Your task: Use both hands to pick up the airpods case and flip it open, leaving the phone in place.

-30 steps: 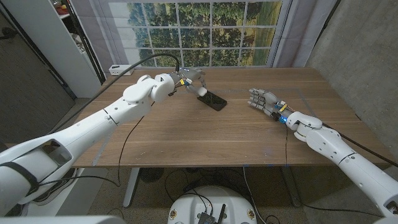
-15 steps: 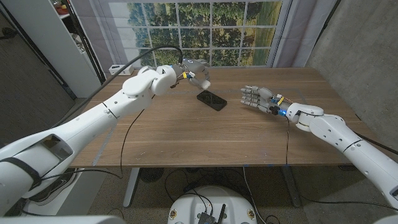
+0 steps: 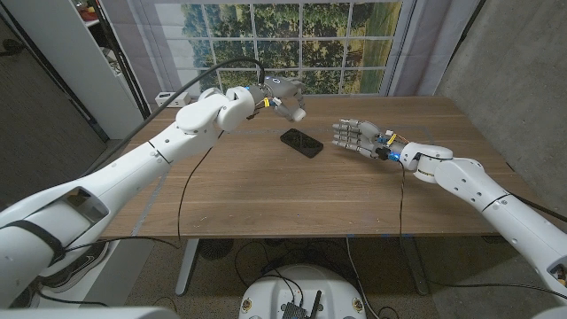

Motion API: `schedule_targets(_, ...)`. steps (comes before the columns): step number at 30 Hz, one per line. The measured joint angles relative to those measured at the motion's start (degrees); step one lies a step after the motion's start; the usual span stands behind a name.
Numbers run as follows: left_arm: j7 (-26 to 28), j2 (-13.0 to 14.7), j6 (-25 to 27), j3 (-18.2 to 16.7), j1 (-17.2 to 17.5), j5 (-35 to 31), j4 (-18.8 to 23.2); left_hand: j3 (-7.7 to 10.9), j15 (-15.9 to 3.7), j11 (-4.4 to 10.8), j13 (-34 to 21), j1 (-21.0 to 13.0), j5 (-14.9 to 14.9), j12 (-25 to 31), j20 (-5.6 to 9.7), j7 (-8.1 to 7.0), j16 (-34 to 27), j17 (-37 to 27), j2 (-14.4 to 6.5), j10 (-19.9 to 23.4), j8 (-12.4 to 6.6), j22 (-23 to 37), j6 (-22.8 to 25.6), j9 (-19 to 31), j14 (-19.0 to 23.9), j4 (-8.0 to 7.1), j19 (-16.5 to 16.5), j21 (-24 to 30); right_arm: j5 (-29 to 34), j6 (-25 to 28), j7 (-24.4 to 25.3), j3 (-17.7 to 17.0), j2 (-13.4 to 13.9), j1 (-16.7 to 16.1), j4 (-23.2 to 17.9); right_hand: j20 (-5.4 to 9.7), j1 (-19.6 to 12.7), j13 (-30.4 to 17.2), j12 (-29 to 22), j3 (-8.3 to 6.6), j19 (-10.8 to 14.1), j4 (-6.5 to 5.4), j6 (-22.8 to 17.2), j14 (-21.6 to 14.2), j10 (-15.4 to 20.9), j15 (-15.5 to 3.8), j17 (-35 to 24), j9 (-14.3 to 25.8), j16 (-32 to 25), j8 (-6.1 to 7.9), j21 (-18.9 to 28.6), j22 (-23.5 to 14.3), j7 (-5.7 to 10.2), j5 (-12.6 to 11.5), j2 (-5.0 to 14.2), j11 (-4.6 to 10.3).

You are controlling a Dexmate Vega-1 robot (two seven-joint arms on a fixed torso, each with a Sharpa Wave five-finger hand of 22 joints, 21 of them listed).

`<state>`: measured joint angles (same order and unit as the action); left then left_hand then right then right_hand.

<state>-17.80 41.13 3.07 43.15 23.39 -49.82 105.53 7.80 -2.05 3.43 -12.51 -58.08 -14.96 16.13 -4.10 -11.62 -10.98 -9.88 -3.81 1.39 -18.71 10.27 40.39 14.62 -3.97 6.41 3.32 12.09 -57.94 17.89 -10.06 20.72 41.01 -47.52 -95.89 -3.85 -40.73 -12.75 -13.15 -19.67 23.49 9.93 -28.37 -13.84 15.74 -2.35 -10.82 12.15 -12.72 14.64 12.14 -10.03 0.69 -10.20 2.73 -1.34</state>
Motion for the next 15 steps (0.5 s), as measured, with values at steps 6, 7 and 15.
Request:
schedule_targets(6,1.2,-0.82,0.19,-0.11,0.39,-0.16,-0.31,-0.02,0.2,-0.05,0.28,-0.22,0.01,0.0,0.1,0.0,0.0,0.0,-0.22,0.04,0.0,0.0,0.0,0.0,0.21,-0.02,0.53,0.0,-0.51,-1.01,1.95,0.18,-1.92,-0.31,-0.49,0.29,-0.37,-0.05,-0.22,0.24,0.29,-0.24,-0.31,-0.6,0.86,0.08,0.0,0.25,-0.21,0.0,0.0,0.0,-0.3,0.0,0.07,0.29)
schedule_targets(7,1.48,-1.02,0.43,-0.14,0.53,-0.2,-0.36,-0.15,0.0,-0.05,0.28,-0.22,0.01,0.0,0.01,0.01,0.0,0.0,-0.22,0.05,0.0,0.09,0.0,0.0,0.41,-0.15,0.62,0.0,-0.65,-1.23,2.4,0.22,-2.39,-0.37,-0.58,0.29,-0.41,-0.14,-0.36,0.24,0.29,-0.24,-0.3,-0.8,0.91,0.28,0.0,0.25,-0.21,0.0,0.0,0.0,-0.3,0.0,0.02,0.33)
schedule_targets(15,2.57,-1.95,1.68,-0.14,1.06,-0.45,-0.68,-0.55,0.1,0.07,0.28,-0.39,0.41,0.0,0.01,0.01,0.0,0.0,-0.38,0.76,0.0,0.27,0.01,0.0,0.7,-0.06,0.61,0.0,-1.64,-1.61,4.04,0.84,-4.62,-0.24,-0.64,0.28,-0.69,-0.19,-0.44,0.24,0.89,-0.23,-1.0,-1.25,1.47,0.02,-0.27,0.24,-0.43,0.0,0.0,0.01,-0.43,0.0,-0.25,0.24)
